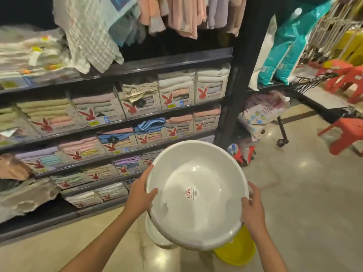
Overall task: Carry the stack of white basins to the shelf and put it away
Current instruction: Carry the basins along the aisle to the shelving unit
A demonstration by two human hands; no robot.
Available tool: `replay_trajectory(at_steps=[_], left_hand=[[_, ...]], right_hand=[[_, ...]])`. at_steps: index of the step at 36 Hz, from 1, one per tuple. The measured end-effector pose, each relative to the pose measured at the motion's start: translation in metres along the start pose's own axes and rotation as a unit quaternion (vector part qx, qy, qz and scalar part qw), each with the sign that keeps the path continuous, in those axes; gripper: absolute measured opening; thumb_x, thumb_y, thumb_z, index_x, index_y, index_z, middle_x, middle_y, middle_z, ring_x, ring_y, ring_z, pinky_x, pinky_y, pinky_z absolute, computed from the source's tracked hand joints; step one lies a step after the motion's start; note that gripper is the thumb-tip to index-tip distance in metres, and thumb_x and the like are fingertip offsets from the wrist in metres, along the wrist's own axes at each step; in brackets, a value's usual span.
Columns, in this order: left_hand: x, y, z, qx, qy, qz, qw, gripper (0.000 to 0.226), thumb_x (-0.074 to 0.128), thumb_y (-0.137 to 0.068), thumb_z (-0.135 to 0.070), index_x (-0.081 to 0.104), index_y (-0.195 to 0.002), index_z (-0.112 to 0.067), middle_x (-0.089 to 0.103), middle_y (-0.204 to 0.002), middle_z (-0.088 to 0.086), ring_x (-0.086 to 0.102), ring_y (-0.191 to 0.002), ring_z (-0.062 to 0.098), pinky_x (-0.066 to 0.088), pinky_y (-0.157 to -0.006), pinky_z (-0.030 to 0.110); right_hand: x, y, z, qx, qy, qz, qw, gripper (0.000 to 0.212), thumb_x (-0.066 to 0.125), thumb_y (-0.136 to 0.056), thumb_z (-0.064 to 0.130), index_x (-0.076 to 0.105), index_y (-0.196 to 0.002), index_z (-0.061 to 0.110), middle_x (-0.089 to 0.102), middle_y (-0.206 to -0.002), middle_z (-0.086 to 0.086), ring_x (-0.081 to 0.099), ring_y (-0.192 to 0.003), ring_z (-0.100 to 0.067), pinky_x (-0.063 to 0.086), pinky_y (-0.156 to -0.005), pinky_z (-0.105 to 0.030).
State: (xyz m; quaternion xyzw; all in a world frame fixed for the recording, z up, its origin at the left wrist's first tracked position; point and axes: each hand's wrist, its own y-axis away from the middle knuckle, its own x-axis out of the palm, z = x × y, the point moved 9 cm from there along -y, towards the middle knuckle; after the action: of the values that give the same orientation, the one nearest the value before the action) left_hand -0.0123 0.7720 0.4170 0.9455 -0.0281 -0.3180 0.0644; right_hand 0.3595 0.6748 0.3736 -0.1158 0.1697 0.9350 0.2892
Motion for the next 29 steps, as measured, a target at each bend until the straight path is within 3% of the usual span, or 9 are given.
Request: replay_trajectory(at_steps=[5, 8, 11, 14, 17, 20, 22, 26, 29], left_hand=[[0.003, -0.027, 0.030, -0.014, -0.005, -0.006, 1.000, 0.086, 0.073, -0.083, -0.016, 0.026, -0.136, -0.064, 0.051, -0.138, -0.014, 0.049, -0.125, 0.016, 0.046, -0.104, 0.048], [0.005, -0.040, 0.039, -0.011, 0.013, -0.006, 1.000, 0.078, 0.071, -0.084, -0.008, 0.035, -0.140, -0.049, 0.048, -0.127, -0.026, 0.049, -0.118, 0.006, 0.045, -0.102, 0.038], [0.008, -0.058, 0.063, -0.018, 0.005, 0.008, 1.000, 0.078, 0.070, -0.084, -0.003, 0.036, -0.143, -0.041, 0.042, -0.134, -0.028, 0.042, -0.125, 0.004, 0.040, -0.107, 0.036], [0.013, -0.079, 0.084, -0.019, 0.003, 0.030, 0.999, 0.077, 0.068, -0.086, -0.006, 0.035, -0.140, -0.049, 0.040, -0.134, -0.035, 0.042, -0.124, 0.002, 0.040, -0.108, 0.039], [0.020, -0.105, 0.099, -0.030, 0.022, 0.043, 0.998, 0.076, 0.069, -0.088, -0.008, 0.035, -0.127, -0.064, 0.043, -0.121, -0.045, 0.048, -0.112, -0.007, 0.046, -0.100, 0.035], [0.036, -0.135, 0.129, -0.041, 0.040, 0.084, 0.995, 0.080, 0.071, -0.087, -0.011, 0.039, -0.119, -0.077, 0.048, -0.108, -0.059, 0.051, -0.102, -0.027, 0.048, -0.091, 0.027], [0.049, -0.156, 0.149, -0.045, 0.050, 0.111, 0.992, 0.082, 0.075, -0.085, -0.014, 0.035, -0.123, -0.075, 0.042, -0.111, -0.063, 0.049, -0.102, -0.028, 0.045, -0.094, 0.029], [0.078, -0.194, 0.185, -0.057, 0.082, 0.153, 0.983, 0.093, 0.074, -0.085, -0.020, 0.022, -0.111, -0.092, 0.040, -0.107, -0.066, 0.048, -0.099, -0.031, 0.044, -0.084, 0.008], [0.102, -0.216, 0.212, -0.069, 0.101, 0.181, 0.976, 0.072, 0.073, -0.073, -0.058, 0.025, -0.117, -0.088, 0.044, -0.112, -0.061, 0.047, -0.104, -0.031, 0.045, -0.077, 0.001]], right_hand=[[0.038, -0.033, -0.027, 0.025, 0.049, 0.032, 0.998, 0.071, 0.047, -0.081, 0.017, 0.044, -0.136, 0.062, 0.060, -0.133, -0.007, 0.063, -0.115, -0.032, 0.054, -0.096, -0.055], [0.058, -0.045, -0.040, 0.021, 0.068, 0.042, 0.997, 0.067, 0.054, -0.091, 0.008, 0.046, -0.138, 0.056, 0.060, -0.129, -0.011, 0.063, -0.108, -0.034, 0.055, -0.093, -0.053], [0.076, -0.049, -0.038, -0.003, 0.081, 0.039, 0.996, 0.067, 0.061, -0.094, 0.004, 0.045, -0.131, 0.058, 0.065, -0.121, -0.006, 0.065, -0.099, -0.031, 0.056, -0.084, -0.044], [0.096, -0.052, -0.046, 0.011, 0.060, 0.031, 0.998, 0.068, 0.061, -0.091, 0.005, 0.047, -0.122, 0.064, 0.067, -0.116, 0.009, 0.066, -0.097, -0.024, 0.052, -0.080, -0.034], [0.120, -0.062, -0.075, 0.039, 0.062, 0.035, 0.997, 0.074, 0.063, -0.088, 0.014, 0.045, -0.108, 0.083, 0.070, -0.105, 0.000, 0.066, -0.084, -0.020, 0.056, -0.074, -0.038], [0.142, -0.069, -0.106, 0.077, 0.081, 0.029, 0.993, 0.075, 0.063, -0.092, -0.006, 0.050, -0.122, 0.062, 0.070, -0.090, -0.001, 0.065, -0.063, -0.016, 0.056, -0.058, -0.041], [0.156, -0.075, -0.126, 0.100, 0.087, 0.017, 0.991, 0.067, 0.062, -0.091, -0.011, 0.049, -0.133, 0.040, 0.064, -0.087, 0.001, 0.061, -0.063, -0.021, 0.054, -0.061, -0.039], [0.186, -0.091, -0.169, 0.137, 0.083, -0.011, 0.987, 0.065, 0.058, -0.091, -0.017, 0.045, -0.134, 0.031, 0.059, -0.089, 0.003, 0.057, -0.069, -0.019, 0.050, -0.064, -0.017], [0.208, -0.105, -0.205, 0.143, 0.083, -0.020, 0.986, 0.066, 0.057, -0.091, -0.018, 0.045, -0.140, 0.025, 0.057, -0.101, 0.000, 0.057, -0.077, -0.013, 0.049, -0.065, -0.008]])
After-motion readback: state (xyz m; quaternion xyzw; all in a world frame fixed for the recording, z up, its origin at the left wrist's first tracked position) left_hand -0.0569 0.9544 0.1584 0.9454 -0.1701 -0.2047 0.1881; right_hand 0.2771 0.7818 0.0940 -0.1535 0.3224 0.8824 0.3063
